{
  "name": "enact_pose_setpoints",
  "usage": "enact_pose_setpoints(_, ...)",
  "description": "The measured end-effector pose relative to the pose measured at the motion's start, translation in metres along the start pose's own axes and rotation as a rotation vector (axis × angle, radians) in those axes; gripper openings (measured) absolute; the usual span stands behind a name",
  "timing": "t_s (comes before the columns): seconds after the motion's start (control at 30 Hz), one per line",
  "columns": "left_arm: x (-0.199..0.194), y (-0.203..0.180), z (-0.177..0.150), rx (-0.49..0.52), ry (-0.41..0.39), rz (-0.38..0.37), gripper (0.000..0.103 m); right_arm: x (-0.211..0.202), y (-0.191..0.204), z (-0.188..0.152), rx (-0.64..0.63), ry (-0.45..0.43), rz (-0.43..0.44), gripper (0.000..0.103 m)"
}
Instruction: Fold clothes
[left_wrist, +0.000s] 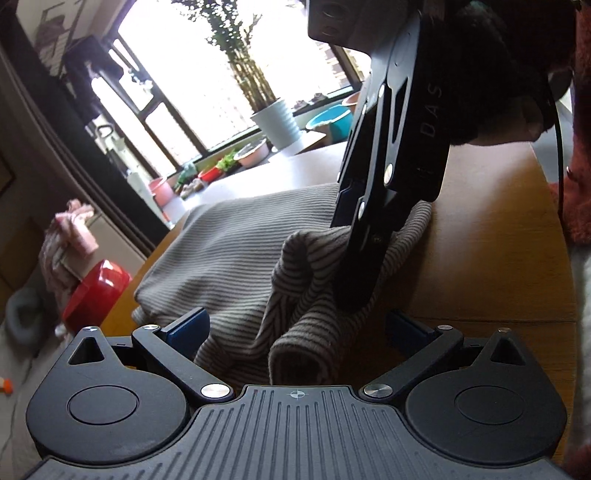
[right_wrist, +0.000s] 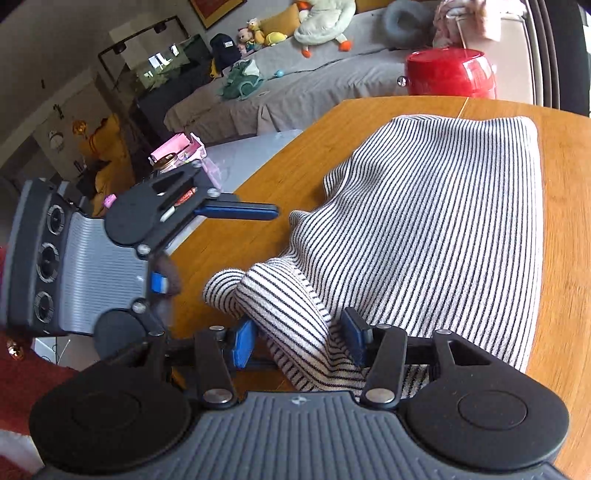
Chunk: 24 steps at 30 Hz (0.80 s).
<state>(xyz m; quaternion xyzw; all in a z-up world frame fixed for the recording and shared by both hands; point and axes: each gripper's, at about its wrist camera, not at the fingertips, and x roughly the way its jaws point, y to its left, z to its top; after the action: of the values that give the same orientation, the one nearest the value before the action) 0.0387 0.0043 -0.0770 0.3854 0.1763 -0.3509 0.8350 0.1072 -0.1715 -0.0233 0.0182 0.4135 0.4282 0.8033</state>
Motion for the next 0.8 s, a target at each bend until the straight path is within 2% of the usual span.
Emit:
enact_pose_setpoints(0.07, 0.007, 0.001, 0.002, 0.016, -0.029, -0.001, 0.099, -0.005, 0.004, 0.000, -0.042, -0.010, -0.021, 0.048)
enact_pose_setpoints(0.13, 0.013, 0.008, 0.006, -0.034, -0.026, -0.056, 0.081, -0.019, 0.013, -0.007, -0.150, -0.044, -0.115, 0.059)
enact_pose_setpoints(0.17, 0.016, 0.014, 0.006, -0.090, -0.025, -0.093, 0.079, -0.025, 0.019, -0.011, -0.210, -0.064, -0.170, 0.064)
enact_pose_setpoints(0.2, 0.019, 0.024, 0.004, -0.182, -0.024, -0.129, 0.076, -0.032, 0.025, -0.015, -0.271, -0.083, -0.225, 0.076)
enact_pose_setpoints(0.23, 0.022, 0.033, 0.002, -0.273, -0.022, -0.164, 0.074, -0.038, 0.031, -0.021, -0.342, -0.101, -0.280, 0.082)
enact_pose_setpoints(0.33, 0.029, 0.065, -0.009, -0.559, -0.030, -0.263, 0.074, -0.042, 0.049, -0.044, -0.544, -0.133, -0.405, 0.083)
enact_pose_setpoints(0.43, 0.036, 0.095, -0.024, -0.834, -0.044, -0.360, 0.073, -0.028, 0.063, -0.059, -0.669, -0.178, -0.497, 0.083)
enact_pose_setpoints(0.5, 0.042, 0.106, -0.032, -0.940, -0.051, -0.403, 0.074, -0.010, 0.068, -0.064, -0.769, -0.197, -0.580, 0.083)
enact_pose_setpoints(0.53, 0.044, 0.108, -0.034, -0.960, -0.054, -0.408, 0.074, -0.001, 0.067, -0.064, -0.793, -0.197, -0.599, 0.081)
enact_pose_setpoints(0.57, 0.044, 0.109, -0.035, -0.967, -0.054, -0.406, 0.074, 0.008, 0.066, -0.064, -0.817, -0.197, -0.618, 0.073)
enact_pose_setpoints(0.6, 0.044, 0.110, -0.036, -0.973, -0.054, -0.404, 0.074, 0.015, 0.064, -0.060, -0.804, -0.191, -0.620, 0.049)
enact_pose_setpoints(0.63, 0.041, 0.109, -0.036, -0.966, -0.047, -0.393, 0.074, 0.015, 0.061, -0.056, -0.762, -0.181, -0.599, 0.042)
enact_pose_setpoints(0.67, 0.036, 0.108, -0.035, -0.947, -0.039, -0.376, 0.075, 0.012, 0.060, -0.052, -0.728, -0.170, -0.574, 0.038)
enact_pose_setpoints(0.7, 0.029, 0.105, -0.034, -0.920, -0.035, -0.363, 0.082, 0.010, 0.060, -0.049, -0.695, -0.159, -0.549, 0.034)
enact_pose_setpoints(0.73, 0.021, 0.105, -0.034, -0.899, -0.039, -0.364, 0.095, 0.007, 0.059, -0.046, -0.661, -0.148, -0.523, 0.031)
enact_pose_setpoints(0.8, -0.005, 0.109, -0.035, -0.874, -0.082, -0.356, 0.099, -0.001, 0.059, -0.045, -0.610, -0.127, -0.497, 0.028)
